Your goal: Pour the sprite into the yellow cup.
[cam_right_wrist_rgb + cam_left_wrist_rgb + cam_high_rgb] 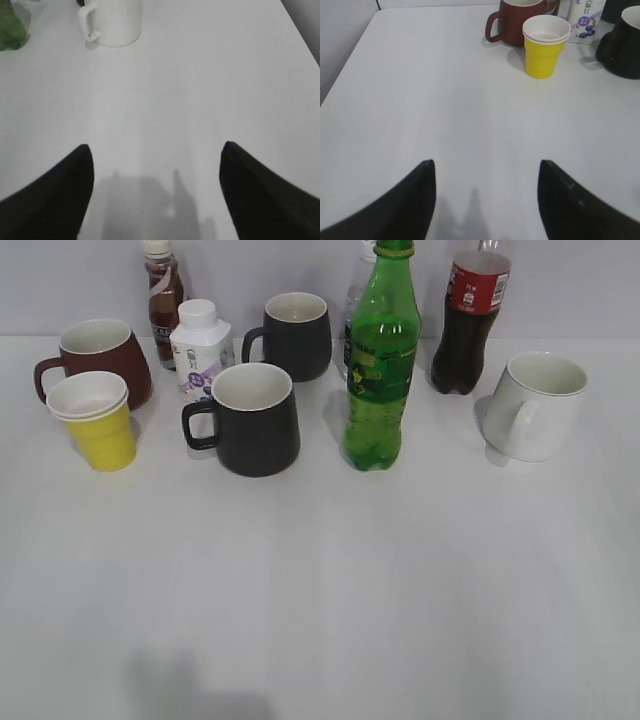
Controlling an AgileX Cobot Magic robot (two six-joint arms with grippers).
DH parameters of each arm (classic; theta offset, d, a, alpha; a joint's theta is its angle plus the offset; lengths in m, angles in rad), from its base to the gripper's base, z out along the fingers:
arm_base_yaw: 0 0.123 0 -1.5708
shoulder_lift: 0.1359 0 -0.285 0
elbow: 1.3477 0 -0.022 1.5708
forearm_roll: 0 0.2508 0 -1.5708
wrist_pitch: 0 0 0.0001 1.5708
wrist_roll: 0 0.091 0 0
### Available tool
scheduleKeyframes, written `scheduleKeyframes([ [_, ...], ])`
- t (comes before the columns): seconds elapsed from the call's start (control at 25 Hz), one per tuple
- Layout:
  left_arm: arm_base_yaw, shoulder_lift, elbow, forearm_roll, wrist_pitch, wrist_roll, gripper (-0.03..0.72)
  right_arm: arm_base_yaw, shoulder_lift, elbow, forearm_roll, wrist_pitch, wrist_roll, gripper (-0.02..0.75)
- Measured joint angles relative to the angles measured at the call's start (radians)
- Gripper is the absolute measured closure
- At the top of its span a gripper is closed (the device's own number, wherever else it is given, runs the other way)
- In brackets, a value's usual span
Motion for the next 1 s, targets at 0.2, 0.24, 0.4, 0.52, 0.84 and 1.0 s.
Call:
scheduleKeyframes([
  [0.2, 0.0, 0.0, 0.0, 0.0, 0.0, 0.0, 0.197, 0.0, 0.0, 0.0, 0.0, 0.0, 0.0, 0.15],
  [0.24, 0.0, 0.0, 0.0, 0.0, 0.0, 0.0, 0.197, 0.0, 0.0, 0.0, 0.0, 0.0, 0.0, 0.15],
  [0.4, 0.0, 0.0, 0.0, -0.004, 0.0, 0.0, 0.197, 0.0, 0.0, 0.0, -0.004, 0.0, 0.0, 0.15],
  [0.52, -0.001, 0.0, -0.004, -0.007, -0.01, 0.0, 0.197, 0.0, 0.0, 0.0, -0.004, 0.0, 0.0, 0.15],
  [0.84, -0.005, 0.087, 0.0, -0.004, -0.412, 0.0, 0.197, 0.0, 0.011, -0.016, -0.005, -0.067, -0.007, 0.15],
  [1.0, -0.005, 0.196, 0.08, -0.004, -0.681, 0.0, 0.197, 0.0, 0.072, -0.022, -0.005, -0.289, -0.01, 0.15],
])
